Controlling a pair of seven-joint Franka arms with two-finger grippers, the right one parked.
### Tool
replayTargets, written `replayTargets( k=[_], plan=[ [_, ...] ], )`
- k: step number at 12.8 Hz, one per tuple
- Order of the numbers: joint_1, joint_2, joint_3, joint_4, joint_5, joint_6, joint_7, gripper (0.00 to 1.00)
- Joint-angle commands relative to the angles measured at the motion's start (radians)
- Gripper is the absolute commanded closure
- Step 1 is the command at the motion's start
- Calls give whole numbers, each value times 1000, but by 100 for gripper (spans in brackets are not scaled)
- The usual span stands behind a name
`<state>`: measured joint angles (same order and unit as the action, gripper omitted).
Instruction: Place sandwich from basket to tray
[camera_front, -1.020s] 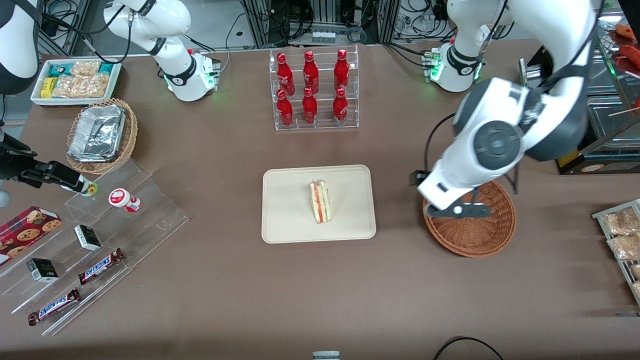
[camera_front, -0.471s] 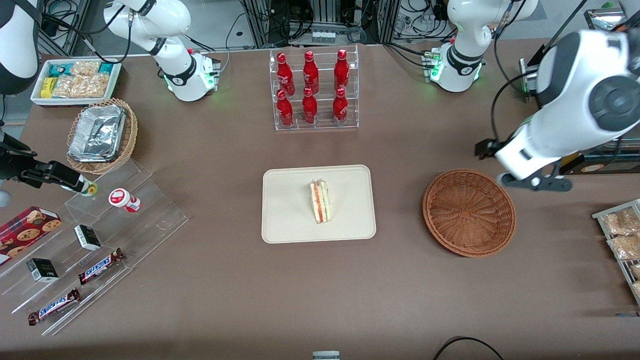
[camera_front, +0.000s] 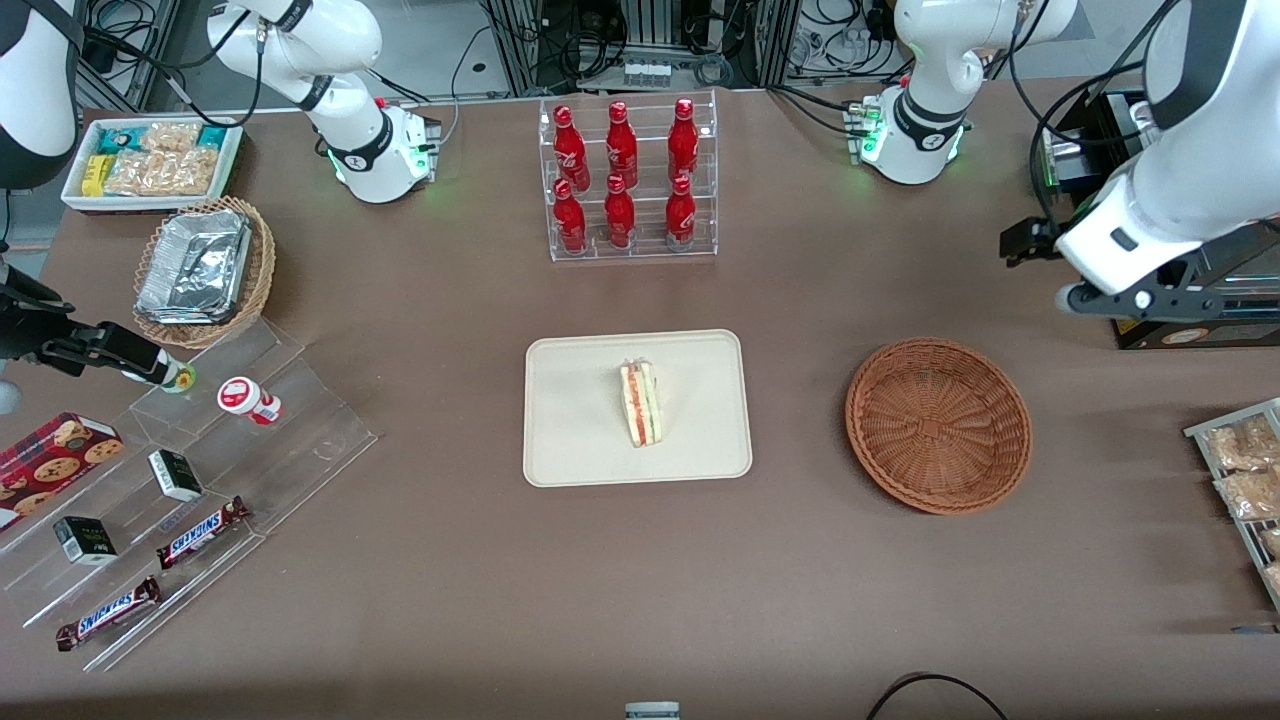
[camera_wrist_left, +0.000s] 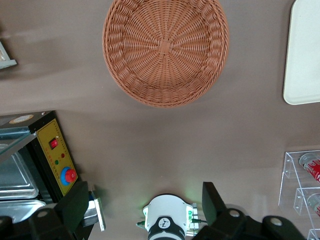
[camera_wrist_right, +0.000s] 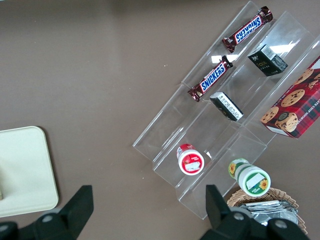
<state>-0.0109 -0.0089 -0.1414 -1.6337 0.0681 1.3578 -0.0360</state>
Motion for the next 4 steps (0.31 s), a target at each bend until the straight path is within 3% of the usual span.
replayTargets(
  k=[1,4],
  plan=[
    [17,-54,16,-28,-14,-17,16,0],
    [17,-72,58,-26,-25,-20,19,0]
  ],
)
